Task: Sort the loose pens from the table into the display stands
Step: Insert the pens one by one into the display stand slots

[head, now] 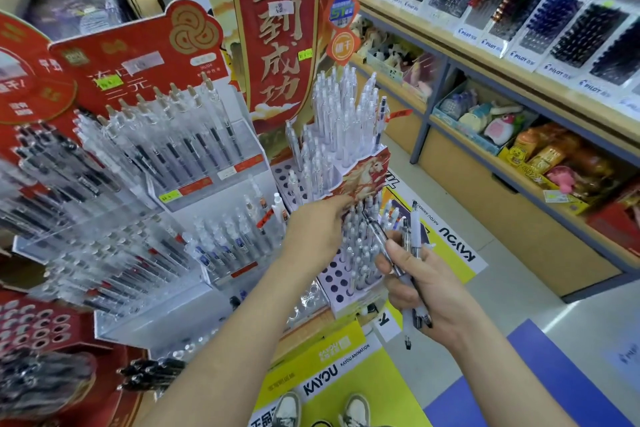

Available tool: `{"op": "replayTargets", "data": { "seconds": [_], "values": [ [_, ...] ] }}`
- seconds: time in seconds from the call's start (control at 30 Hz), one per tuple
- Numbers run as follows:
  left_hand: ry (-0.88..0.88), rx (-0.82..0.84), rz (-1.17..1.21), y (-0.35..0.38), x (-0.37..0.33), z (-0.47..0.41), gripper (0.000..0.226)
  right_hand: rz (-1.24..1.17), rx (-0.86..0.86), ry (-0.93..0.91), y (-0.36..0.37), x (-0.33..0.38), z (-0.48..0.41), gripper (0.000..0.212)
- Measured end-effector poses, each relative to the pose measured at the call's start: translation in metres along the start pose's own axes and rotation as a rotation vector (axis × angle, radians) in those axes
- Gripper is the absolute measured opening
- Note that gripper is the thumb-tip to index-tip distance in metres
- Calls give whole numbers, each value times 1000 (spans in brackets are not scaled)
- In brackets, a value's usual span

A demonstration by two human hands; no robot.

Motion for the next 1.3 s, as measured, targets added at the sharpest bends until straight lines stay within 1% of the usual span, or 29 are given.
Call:
{"op": "replayTargets", "data": {
  "seconds": [0.03,0.1,0.13,0.17,0.23,0.33,0.4,0.53,0.67,0.8,0.87,0.93,1.0,1.1,1.23,1.3],
  "values": [
    [-67,-18,230,-7,1,9,37,0,16,0,1,0,0,29],
    [-228,44,749,-7,2,25,26,42,30,-1,3,0,1,30],
    [-277,92,919,-5,-1,32,24,81,26,0,6,0,1,26],
    [-289,127,985,-4,-4,36,24,117,19,2,8,-1,0,21],
    [-277,122,975,-7,-7,41,21,126,2,19,13,-3,-1,17],
    [-301,-19,1046,-20,2,43,16,37,12,75,19,-6,-3,17],
    [-307,-108,1126,-33,10,46,19,78,23,93,21,-8,-1,18],
    [-240,-204,1108,-56,16,51,21,164,152,97,34,-15,4,23],
    [-258,-257,1119,-72,26,67,15,224,201,100,51,-21,2,17],
    [-283,-223,1125,-86,46,85,19,198,238,88,70,-31,-5,14],
    [-290,-219,1110,-96,59,95,21,192,300,77,85,-39,-8,31],
    [-295,-242,1124,-109,72,107,22,202,292,90,97,-48,-11,49],
    [-294,-302,1138,-124,86,120,19,244,267,118,109,-59,-15,57],
    [-292,-457,1131,-154,113,147,9,354,273,132,137,-79,-19,49],
    [-252,-644,985,-206,152,196,3,398,235,158,176,-117,-25,28],
    [-249,-706,898,-235,177,226,3,409,227,169,199,-140,-26,30]
  ]
}}
Point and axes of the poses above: each hand's wrist, its own z-axis away from the middle knuckle, its own y-axis out of the palm, x = y × z, the point moved 8 cm from there along -z, towards the middle knuckle, and after that the axes turned 2 degrees about -z, right-handed, at the moved point
